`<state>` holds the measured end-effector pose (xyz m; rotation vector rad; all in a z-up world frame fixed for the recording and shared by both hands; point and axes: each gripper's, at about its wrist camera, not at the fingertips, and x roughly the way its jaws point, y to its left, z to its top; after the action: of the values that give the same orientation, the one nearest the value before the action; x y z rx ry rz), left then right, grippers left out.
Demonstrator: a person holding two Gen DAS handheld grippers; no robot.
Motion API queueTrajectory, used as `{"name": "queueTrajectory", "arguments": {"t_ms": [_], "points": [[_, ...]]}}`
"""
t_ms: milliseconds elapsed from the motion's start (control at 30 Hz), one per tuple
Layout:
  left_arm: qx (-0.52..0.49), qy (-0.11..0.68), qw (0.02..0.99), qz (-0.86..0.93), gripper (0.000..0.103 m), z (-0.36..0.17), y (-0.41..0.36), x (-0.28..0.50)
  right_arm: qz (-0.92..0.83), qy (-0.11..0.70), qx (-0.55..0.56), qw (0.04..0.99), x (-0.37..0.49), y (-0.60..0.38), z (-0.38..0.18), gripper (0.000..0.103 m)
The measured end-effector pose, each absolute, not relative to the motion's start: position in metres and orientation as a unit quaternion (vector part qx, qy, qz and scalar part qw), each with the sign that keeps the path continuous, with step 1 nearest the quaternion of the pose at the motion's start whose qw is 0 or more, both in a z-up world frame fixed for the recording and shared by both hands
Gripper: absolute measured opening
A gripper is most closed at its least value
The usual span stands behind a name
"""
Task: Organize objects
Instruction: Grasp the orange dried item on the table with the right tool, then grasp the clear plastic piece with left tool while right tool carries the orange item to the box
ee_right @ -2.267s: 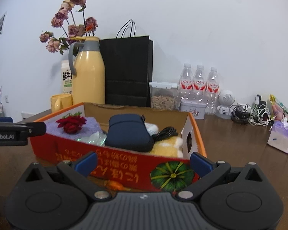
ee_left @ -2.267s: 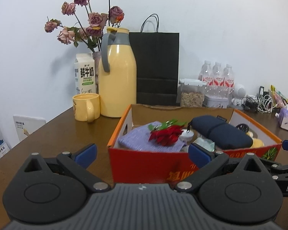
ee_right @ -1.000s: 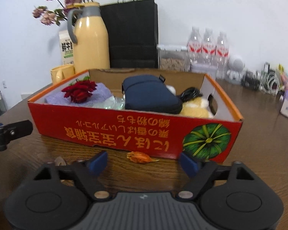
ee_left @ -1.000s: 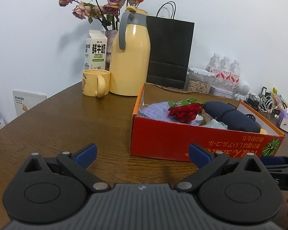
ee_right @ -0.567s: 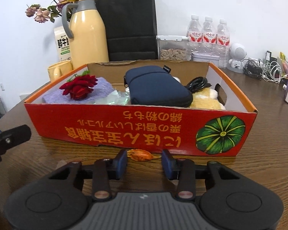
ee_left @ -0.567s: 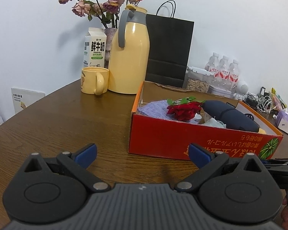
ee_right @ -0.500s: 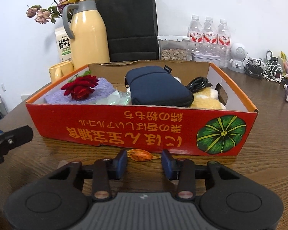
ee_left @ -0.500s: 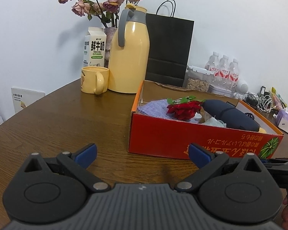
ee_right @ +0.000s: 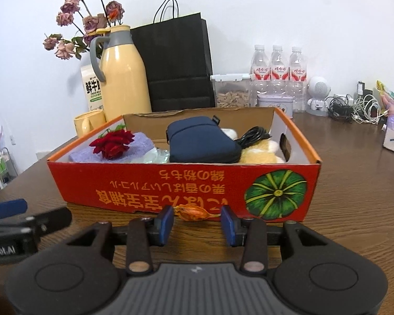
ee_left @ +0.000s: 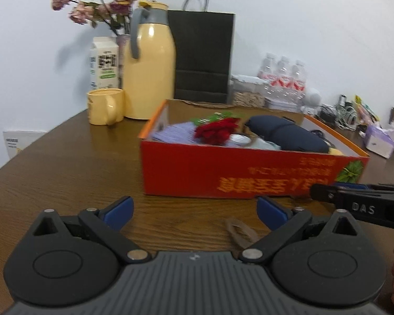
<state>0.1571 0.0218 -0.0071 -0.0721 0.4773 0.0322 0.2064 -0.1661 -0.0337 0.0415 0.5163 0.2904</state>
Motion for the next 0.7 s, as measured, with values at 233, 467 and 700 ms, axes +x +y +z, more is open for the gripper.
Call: {"name": "queueTrajectory", "arguments": {"t_ms": [233,467,700], "points": [[-0.014,0.273,0.962,-0.004,0.063,-0.014,-0.010,0.166,0.145,0.249,0.028,0.957,0.201,-0.179,-0.033,0.039],[-0.024,0.305,0.952,-0.004,0.006,-0.019,-0.017,0.171,0.154,0.247,0.034,0.956,0.198,-0.185,-0.033,0.039],[-0.026,0.296,0.955,-0.011,0.004,-0.015,-0.020,0.168,0.165,0.231,0.032,0.958,0.192,-0.184,-0.031,0.039]]}}
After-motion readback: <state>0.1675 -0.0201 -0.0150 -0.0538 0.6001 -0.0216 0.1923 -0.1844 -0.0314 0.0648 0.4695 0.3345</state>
